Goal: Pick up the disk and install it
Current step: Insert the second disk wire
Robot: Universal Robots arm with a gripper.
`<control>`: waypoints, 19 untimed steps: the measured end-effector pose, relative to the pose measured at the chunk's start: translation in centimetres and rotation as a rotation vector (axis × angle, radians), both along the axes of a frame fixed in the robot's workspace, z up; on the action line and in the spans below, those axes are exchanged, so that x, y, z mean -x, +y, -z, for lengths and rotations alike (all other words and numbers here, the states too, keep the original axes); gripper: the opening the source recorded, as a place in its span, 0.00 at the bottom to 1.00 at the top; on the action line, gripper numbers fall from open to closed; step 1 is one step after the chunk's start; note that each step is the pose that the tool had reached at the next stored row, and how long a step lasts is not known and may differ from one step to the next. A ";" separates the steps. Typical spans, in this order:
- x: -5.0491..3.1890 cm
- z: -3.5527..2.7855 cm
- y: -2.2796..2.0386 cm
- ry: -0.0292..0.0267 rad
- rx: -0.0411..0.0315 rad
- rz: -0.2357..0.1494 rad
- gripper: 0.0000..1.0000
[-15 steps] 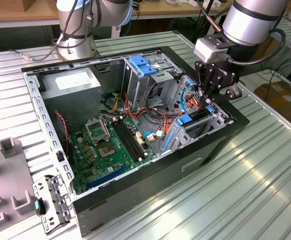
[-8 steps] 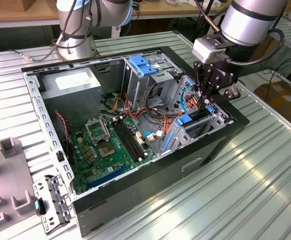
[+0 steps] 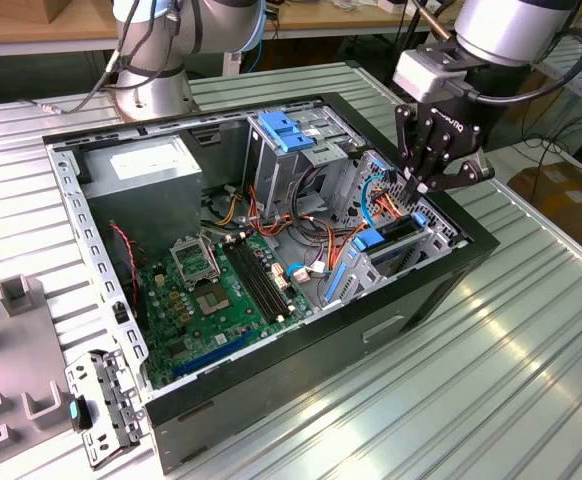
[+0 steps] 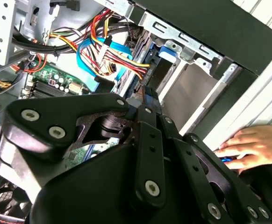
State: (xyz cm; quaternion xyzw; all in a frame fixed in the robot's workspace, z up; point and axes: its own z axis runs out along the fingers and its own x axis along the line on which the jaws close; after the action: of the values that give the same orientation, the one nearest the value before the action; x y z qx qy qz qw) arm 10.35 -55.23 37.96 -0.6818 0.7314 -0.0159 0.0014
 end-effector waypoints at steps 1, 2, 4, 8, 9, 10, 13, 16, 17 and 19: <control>0.07 0.00 0.00 0.0000 -0.0002 0.000 0.11; 0.15 -0.01 0.00 0.0000 0.0000 0.000 0.11; 0.16 -0.21 0.01 0.0000 0.0003 0.000 0.11; 0.17 -1.61 0.00 0.0000 0.0001 0.000 0.11; 0.17 -2.24 0.01 0.0000 -0.0002 0.000 0.11; 0.17 -2.51 0.01 0.0000 -0.0001 0.000 0.11; 0.17 -3.76 0.01 0.0001 0.0000 0.000 0.11; 0.17 -4.33 0.01 0.0000 -0.0003 0.000 0.11; 0.17 -4.34 0.01 0.0000 -0.0001 0.000 0.11; 0.18 -4.35 0.01 0.0000 -0.0002 0.000 0.11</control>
State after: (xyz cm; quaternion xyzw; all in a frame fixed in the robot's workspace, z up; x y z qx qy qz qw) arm 10.18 -55.22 42.31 -0.6818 0.7313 -0.0158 0.0014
